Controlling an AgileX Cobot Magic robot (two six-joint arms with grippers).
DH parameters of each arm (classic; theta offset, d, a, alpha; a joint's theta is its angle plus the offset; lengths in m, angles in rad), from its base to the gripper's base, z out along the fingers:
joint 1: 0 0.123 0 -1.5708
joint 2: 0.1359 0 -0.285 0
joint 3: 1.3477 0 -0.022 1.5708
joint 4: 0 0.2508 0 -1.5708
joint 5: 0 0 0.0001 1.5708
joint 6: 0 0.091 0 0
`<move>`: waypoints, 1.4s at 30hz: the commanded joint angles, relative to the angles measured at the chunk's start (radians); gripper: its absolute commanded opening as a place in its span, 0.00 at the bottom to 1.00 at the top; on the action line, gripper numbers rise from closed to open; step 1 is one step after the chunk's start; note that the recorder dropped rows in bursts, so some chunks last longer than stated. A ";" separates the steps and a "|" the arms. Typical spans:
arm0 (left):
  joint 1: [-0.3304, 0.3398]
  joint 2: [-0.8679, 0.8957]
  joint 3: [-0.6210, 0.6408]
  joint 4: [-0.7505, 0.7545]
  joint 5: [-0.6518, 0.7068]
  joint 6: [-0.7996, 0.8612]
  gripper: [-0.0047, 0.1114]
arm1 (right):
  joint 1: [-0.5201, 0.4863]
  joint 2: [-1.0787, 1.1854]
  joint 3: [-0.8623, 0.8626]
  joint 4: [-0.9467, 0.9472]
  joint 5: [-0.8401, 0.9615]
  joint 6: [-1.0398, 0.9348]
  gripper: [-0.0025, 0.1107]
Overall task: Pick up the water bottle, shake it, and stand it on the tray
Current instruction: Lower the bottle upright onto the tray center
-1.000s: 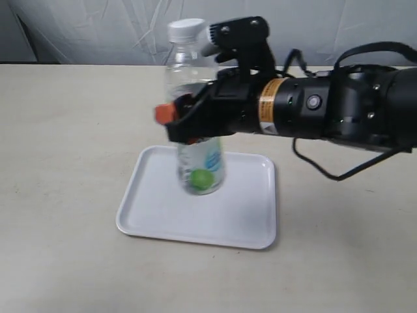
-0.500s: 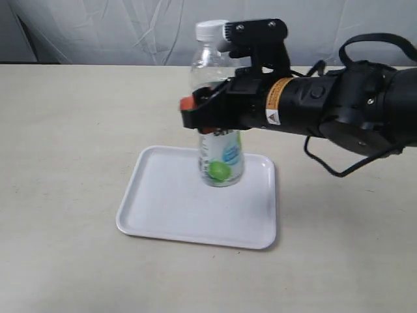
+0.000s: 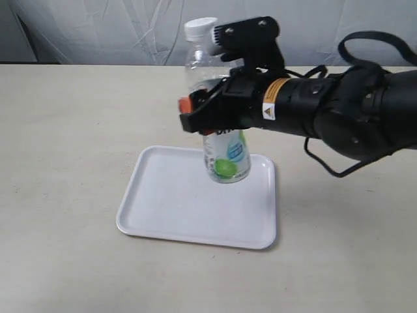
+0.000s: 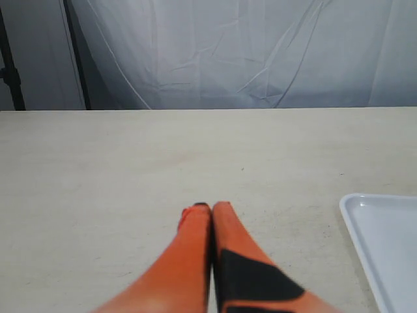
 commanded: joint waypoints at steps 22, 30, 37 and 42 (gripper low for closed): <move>0.001 -0.004 0.003 0.000 -0.001 -0.004 0.04 | 0.014 0.166 0.219 0.131 -0.805 -0.237 0.01; 0.001 -0.004 0.003 0.000 -0.001 -0.004 0.04 | 0.014 0.285 0.219 0.140 -0.814 -0.237 0.01; 0.001 -0.004 0.003 0.000 -0.001 -0.004 0.04 | 0.014 0.309 0.219 0.140 -0.801 -0.238 0.01; 0.001 -0.004 0.003 0.000 -0.001 -0.004 0.04 | 0.014 0.314 0.216 0.065 -0.799 -0.249 0.02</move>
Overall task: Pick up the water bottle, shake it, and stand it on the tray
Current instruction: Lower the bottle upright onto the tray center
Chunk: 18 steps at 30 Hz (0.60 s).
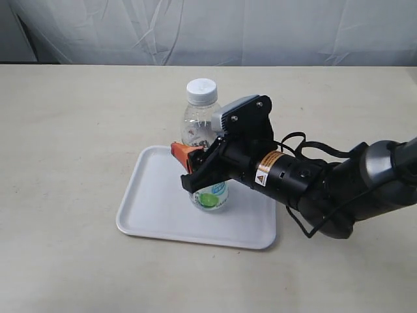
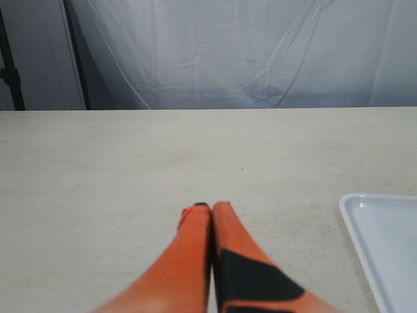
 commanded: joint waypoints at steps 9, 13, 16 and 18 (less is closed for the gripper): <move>0.001 -0.004 0.003 0.000 -0.001 -0.004 0.04 | 0.004 -0.003 -0.007 -0.051 -0.043 -0.017 0.83; 0.001 -0.004 0.003 0.000 -0.001 -0.004 0.04 | 0.004 -0.003 -0.007 -0.031 -0.043 -0.017 0.94; 0.001 -0.004 0.003 0.000 -0.001 -0.004 0.04 | 0.004 -0.003 -0.007 -0.033 -0.047 -0.017 0.94; 0.001 -0.004 0.003 0.000 -0.001 -0.004 0.04 | 0.004 -0.003 -0.007 -0.031 -0.064 -0.017 0.94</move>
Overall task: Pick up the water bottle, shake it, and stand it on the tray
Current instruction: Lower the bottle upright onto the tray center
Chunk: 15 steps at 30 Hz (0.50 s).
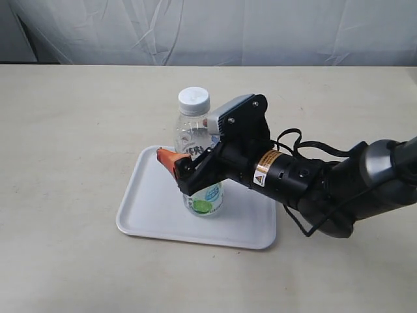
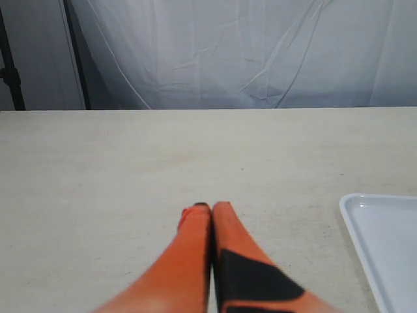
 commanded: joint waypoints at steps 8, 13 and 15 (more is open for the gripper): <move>0.001 -0.004 0.003 0.000 -0.001 -0.004 0.04 | 0.002 -0.017 -0.003 0.033 -0.120 -0.003 0.94; 0.001 -0.004 0.003 0.000 -0.001 -0.004 0.04 | 0.002 -0.050 -0.003 0.050 -0.126 -0.003 0.94; 0.001 -0.004 0.003 0.000 -0.001 -0.004 0.04 | 0.002 -0.069 -0.003 0.050 -0.126 -0.003 0.94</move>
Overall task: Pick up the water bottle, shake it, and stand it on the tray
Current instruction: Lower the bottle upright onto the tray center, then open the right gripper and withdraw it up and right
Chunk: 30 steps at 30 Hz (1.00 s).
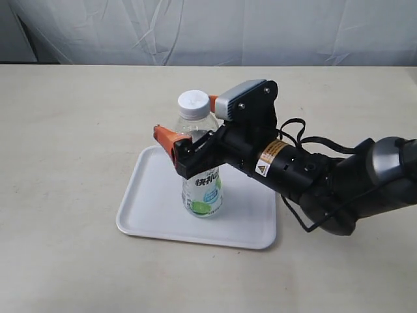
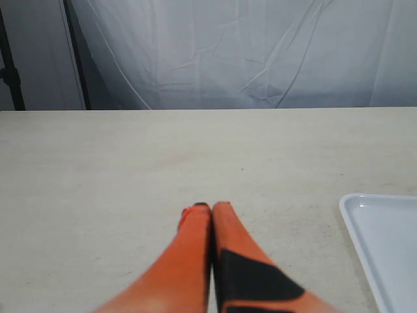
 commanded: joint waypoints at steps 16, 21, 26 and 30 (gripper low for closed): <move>0.001 -0.004 0.003 0.000 -0.001 -0.004 0.04 | 0.001 -0.336 -0.003 0.132 0.263 -0.005 0.94; 0.001 -0.004 0.003 0.000 -0.001 -0.004 0.04 | 0.001 -0.454 -0.005 0.192 0.375 -0.084 0.94; 0.001 -0.004 0.003 0.000 -0.001 -0.004 0.04 | 0.001 -0.578 -0.012 0.467 0.558 -0.235 0.47; 0.001 -0.004 0.003 0.000 -0.001 -0.004 0.04 | 0.001 -0.670 -0.012 0.599 0.636 -0.416 0.05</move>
